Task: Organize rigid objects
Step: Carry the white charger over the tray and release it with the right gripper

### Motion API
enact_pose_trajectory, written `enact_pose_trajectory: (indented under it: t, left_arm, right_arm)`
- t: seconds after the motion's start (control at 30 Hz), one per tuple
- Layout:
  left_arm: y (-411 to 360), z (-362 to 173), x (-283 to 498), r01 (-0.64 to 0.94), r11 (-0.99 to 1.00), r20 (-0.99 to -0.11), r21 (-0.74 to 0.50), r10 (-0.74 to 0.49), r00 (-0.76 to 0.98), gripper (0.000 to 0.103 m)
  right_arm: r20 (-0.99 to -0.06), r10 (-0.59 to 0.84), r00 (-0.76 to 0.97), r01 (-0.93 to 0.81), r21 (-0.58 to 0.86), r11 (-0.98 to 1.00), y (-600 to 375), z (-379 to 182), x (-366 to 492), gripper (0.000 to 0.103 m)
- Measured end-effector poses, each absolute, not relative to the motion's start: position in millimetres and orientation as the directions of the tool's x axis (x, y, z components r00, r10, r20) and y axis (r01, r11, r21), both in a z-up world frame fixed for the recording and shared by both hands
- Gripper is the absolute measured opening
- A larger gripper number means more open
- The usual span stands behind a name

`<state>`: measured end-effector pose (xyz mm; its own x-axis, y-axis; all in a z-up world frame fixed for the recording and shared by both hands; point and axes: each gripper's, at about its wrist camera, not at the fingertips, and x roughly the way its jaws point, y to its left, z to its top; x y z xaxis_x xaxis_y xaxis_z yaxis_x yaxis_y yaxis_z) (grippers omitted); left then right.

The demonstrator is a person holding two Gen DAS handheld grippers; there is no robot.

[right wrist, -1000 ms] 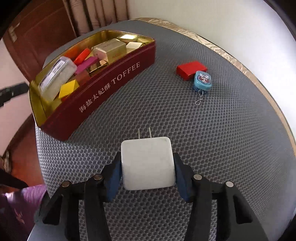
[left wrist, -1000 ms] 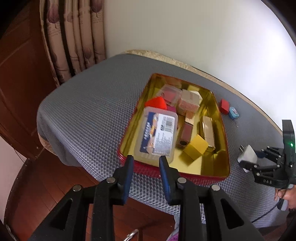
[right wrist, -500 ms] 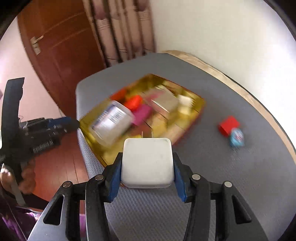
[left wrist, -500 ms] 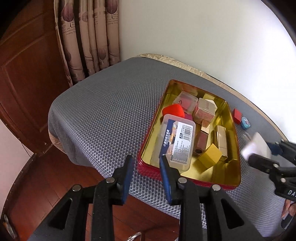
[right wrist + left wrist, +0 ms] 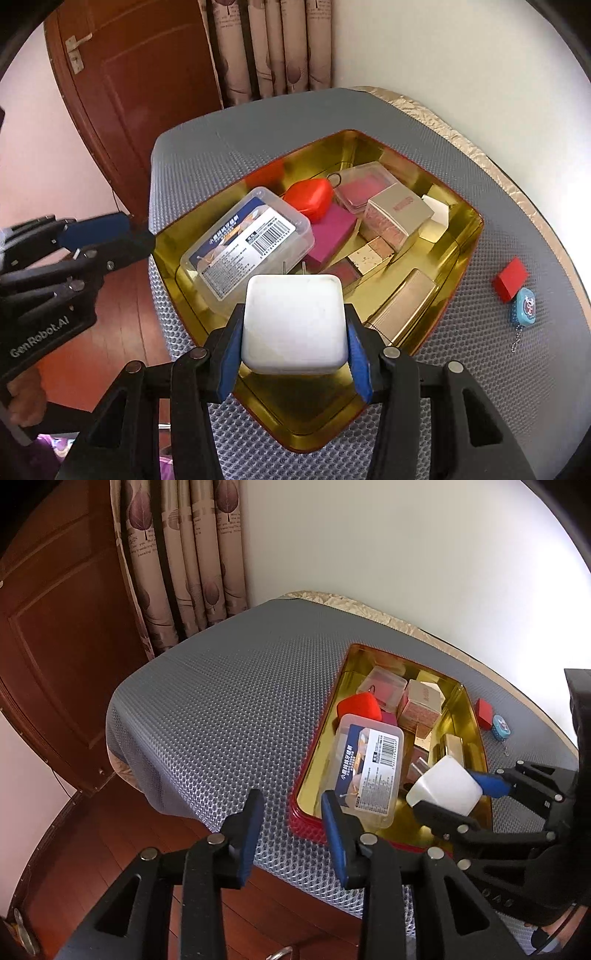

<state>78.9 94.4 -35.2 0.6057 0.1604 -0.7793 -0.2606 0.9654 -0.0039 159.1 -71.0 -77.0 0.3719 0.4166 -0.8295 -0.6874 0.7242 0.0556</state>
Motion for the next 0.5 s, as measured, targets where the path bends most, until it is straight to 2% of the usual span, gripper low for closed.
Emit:
enact_pose_trajectory:
  t: [0.3,0.5]
  left_arm:
    - [93,-38,81,-0.261,0.965,-0.788,0.021,0.176,0.59,0.033]
    - [90,-40,82,-0.257,0.965,-0.792,0.041,0.188,0.581,0.034]
  right_arm:
    - [-0.823,0.426,0.376,-0.669,0.077,0.739,-70,-78,159,0.047]
    - [-0.8,0.45,0.397,-0.643,0.108,0.759,-81,-72,156,0.057]
